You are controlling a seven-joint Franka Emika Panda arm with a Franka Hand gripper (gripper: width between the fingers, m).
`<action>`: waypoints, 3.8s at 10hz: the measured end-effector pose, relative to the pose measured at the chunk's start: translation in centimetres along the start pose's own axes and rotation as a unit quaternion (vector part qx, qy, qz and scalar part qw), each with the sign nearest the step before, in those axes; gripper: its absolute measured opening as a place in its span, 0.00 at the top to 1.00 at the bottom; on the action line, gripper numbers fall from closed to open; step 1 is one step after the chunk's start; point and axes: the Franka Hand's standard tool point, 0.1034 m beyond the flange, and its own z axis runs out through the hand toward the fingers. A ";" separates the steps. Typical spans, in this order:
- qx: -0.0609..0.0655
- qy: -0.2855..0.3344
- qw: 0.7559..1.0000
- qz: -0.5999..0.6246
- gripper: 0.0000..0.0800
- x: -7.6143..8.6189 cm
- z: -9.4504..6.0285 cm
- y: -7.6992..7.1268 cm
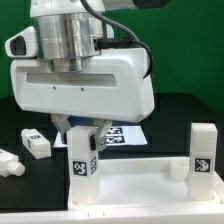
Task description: Assemble desk
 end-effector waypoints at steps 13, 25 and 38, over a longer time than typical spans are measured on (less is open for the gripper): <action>0.022 -0.005 0.806 0.591 0.62 0.0 0.0 -0.2; 0.020 -0.021 0.879 0.475 0.19 -4.8 -3.1 -3.2; -0.028 0.006 0.903 0.428 0.19 -13.2 6.9 2.0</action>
Offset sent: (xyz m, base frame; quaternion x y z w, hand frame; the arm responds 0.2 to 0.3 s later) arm -0.0066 0.0032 0.0041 -0.0036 -0.0046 0.4413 0.8974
